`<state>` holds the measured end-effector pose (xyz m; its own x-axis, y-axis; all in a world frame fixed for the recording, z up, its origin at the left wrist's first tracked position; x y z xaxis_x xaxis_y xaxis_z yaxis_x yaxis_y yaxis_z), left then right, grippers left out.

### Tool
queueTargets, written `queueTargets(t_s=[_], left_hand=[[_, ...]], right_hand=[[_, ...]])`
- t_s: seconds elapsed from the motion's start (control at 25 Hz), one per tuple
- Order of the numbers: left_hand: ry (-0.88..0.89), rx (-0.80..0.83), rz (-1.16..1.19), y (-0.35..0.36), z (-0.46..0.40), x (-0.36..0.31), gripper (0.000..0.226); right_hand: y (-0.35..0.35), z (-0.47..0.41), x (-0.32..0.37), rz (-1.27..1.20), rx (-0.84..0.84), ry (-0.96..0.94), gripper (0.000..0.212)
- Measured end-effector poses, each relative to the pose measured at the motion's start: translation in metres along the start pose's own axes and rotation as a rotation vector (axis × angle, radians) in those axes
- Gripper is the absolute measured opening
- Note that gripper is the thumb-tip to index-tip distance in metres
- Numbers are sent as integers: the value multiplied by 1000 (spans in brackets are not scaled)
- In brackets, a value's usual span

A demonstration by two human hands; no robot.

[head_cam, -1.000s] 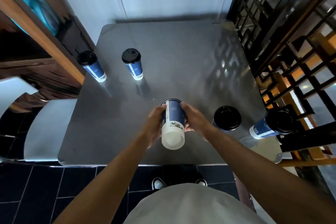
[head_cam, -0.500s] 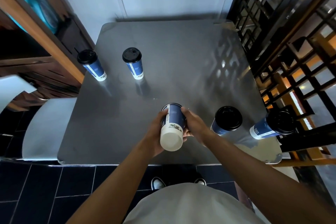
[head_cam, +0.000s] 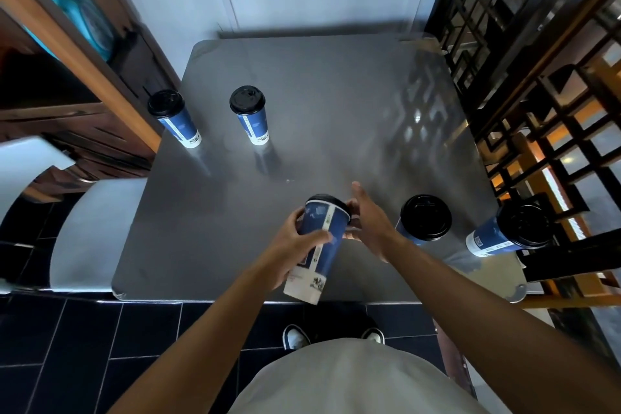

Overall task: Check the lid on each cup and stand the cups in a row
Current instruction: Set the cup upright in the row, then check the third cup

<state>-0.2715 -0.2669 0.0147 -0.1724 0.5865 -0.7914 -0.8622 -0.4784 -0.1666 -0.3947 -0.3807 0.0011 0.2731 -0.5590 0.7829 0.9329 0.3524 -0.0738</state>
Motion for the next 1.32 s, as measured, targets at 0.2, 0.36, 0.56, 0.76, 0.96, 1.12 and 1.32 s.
queueTargets(t_s=[0.2, 0.36, 0.56, 0.76, 0.96, 1.12, 1.32], left_hand=[[194, -44, -379, -1, -3, 14, 39], [224, -5, -471, 6, 2, 25, 61], [364, -112, -675, 8, 6, 17, 76], [367, -92, -639, 10, 6, 15, 78], [333, -16, -514, 18, 0, 10, 62], [281, 11, -466, 16, -4, 13, 66], [142, -35, -273, 9, 0, 12, 72]], right_hand=[[7, 1, 12, 339, 48, -160, 62], [17, 17, 12, 399, 144, -183, 37], [20, 31, 8, 362, 74, -202, 33], [18, 32, 14, 342, 28, -282, 31], [17, 32, 25, 310, 65, -327, 29], [20, 33, 25, 255, 95, -252, 32], [16, 30, 28, -65, 46, -99, 43]])
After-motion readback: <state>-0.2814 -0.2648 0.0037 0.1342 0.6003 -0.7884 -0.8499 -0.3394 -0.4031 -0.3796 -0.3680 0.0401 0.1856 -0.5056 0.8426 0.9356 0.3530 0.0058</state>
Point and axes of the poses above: each hand's wrist, its own z-axis away from the middle knuckle, its own y-axis out of the palm, x = y × z, the point moved 7 cm from there along -z, towards the middle knuckle, and after that the axes turned 15 degrees about -x, right-handed, at the moved point
